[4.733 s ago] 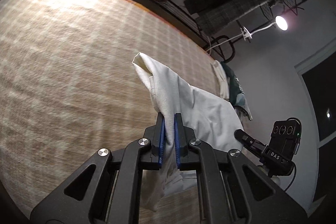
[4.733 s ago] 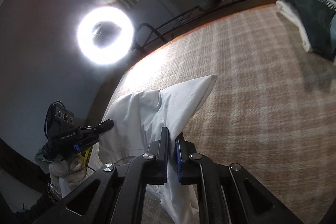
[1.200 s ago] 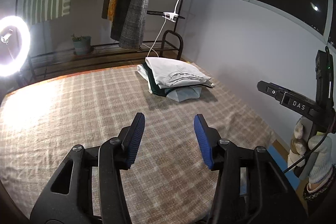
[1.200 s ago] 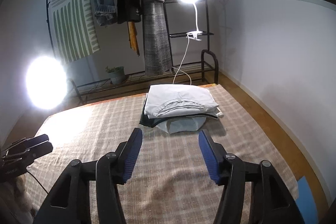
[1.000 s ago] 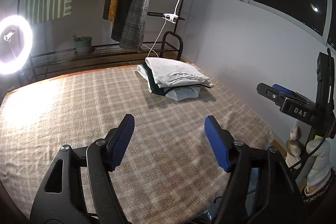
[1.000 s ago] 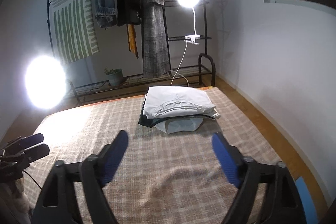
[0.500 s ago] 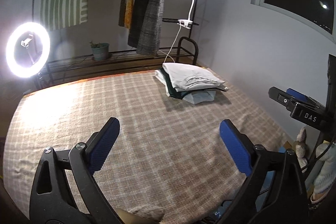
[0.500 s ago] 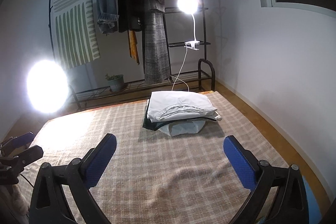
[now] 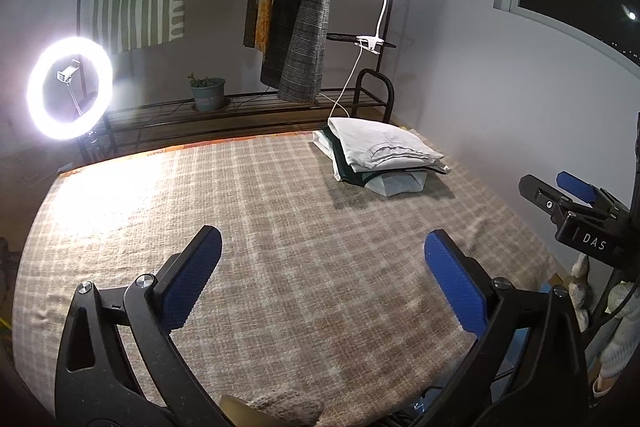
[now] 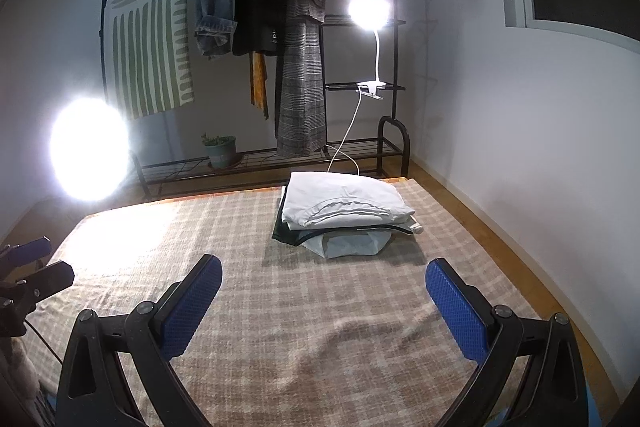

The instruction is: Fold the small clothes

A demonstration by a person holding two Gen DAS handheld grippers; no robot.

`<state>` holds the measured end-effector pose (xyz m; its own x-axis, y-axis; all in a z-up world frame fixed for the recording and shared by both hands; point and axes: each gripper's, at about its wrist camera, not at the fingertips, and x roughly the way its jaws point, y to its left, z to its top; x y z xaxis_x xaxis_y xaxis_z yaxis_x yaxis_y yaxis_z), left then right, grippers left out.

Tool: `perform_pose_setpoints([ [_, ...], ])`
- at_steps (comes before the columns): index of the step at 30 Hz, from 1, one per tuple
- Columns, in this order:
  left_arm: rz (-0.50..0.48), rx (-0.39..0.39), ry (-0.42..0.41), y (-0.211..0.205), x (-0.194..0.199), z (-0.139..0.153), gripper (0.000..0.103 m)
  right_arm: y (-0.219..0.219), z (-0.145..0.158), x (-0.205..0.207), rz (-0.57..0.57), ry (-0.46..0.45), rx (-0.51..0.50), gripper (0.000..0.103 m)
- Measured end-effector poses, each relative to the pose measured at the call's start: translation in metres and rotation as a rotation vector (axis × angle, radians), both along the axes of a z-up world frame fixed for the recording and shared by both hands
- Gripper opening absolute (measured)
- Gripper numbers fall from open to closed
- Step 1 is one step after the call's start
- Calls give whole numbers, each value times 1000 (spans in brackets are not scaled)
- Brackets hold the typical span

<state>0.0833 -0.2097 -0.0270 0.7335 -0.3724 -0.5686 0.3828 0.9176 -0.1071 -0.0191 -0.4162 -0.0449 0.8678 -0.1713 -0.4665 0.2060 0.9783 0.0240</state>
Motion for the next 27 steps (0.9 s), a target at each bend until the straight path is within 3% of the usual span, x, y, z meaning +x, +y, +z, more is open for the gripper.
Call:
perform_pose_setpoints([
  [27, -20, 0, -67, 3, -20, 22, 103, 9, 7, -13, 9, -20, -3, 103],
])
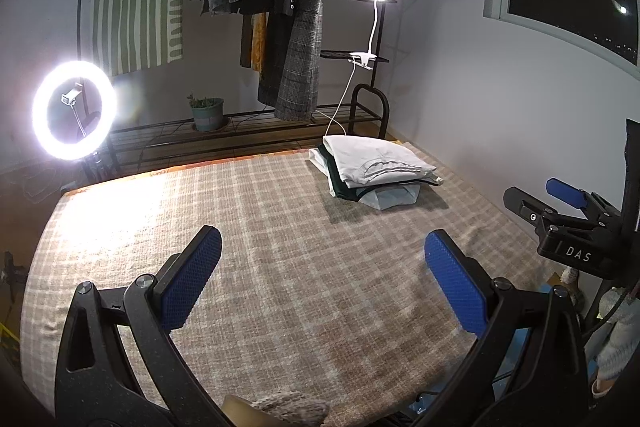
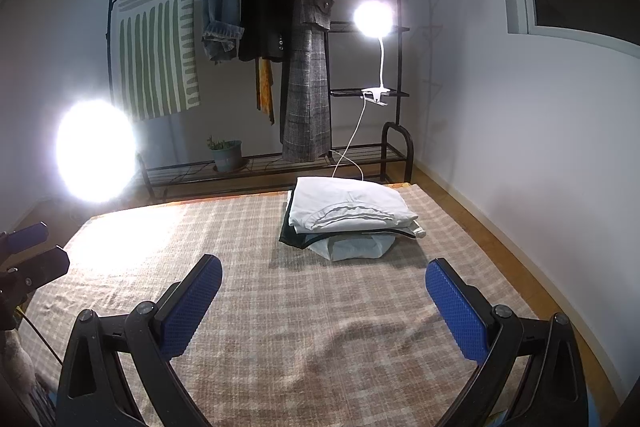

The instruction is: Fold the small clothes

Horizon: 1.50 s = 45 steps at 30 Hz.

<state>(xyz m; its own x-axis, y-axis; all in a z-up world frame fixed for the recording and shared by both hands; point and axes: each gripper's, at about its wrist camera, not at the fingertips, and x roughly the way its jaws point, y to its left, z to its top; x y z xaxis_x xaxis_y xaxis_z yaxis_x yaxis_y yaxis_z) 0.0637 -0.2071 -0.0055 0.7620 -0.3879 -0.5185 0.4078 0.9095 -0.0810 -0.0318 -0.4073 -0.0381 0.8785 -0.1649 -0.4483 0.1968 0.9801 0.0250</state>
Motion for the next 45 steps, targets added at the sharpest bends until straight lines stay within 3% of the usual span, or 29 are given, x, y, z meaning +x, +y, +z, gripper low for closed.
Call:
perform_pose_setpoints([
  [45, -3, -2, -11, 1, -5, 6, 103, 9, 0, -3, 14, 8, 8, 103],
])
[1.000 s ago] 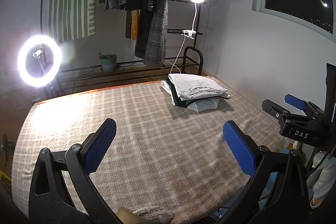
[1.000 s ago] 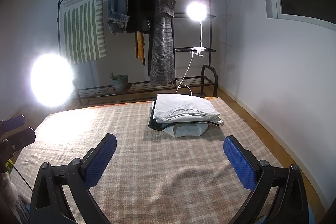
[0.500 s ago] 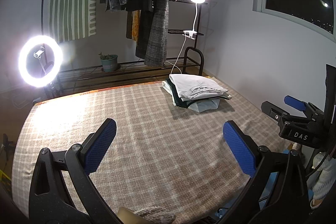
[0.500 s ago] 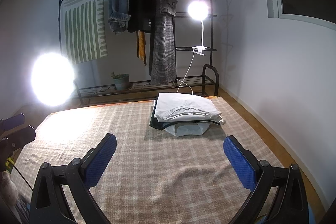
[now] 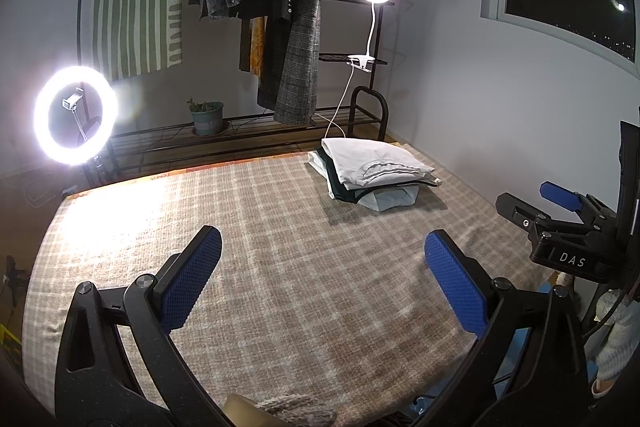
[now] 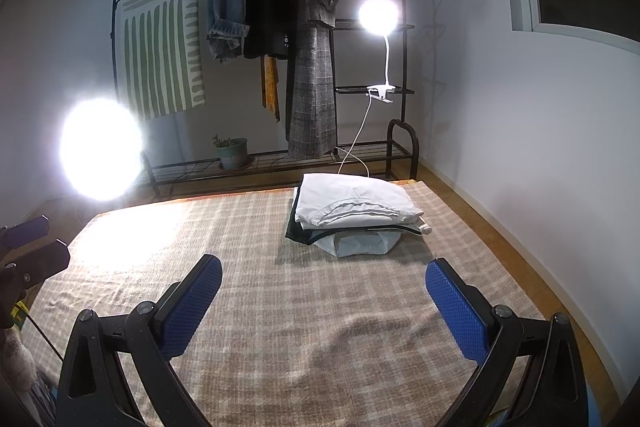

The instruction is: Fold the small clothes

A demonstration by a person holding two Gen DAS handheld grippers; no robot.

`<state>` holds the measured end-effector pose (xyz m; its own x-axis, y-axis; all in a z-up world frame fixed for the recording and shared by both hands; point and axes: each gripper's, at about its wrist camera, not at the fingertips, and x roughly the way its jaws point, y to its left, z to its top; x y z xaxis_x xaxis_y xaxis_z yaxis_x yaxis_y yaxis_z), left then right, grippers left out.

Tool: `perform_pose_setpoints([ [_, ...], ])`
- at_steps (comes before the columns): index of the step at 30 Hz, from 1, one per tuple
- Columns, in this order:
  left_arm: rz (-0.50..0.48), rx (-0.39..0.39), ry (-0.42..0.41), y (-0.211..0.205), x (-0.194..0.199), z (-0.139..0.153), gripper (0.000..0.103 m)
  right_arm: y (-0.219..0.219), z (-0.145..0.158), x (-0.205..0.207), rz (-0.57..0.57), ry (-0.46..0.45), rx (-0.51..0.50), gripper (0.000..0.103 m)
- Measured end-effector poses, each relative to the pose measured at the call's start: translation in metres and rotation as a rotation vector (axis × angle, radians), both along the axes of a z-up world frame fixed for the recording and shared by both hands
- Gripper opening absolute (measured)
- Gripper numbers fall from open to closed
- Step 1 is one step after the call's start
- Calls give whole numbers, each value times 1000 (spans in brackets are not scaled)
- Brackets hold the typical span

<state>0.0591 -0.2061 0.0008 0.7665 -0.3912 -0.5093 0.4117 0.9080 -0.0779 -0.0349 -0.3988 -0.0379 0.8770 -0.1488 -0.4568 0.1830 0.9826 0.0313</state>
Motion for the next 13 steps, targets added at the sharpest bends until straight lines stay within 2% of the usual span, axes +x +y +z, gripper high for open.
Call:
perform_pose_setpoints([
  [10, 0, 0, -24, 4, -1, -3, 103, -4, -5, 3, 2, 11, 10, 103],
  [13, -4, -11, -9, 8, 3, -4, 103, -7, -8, 4, 0, 15, 15, 103],
])
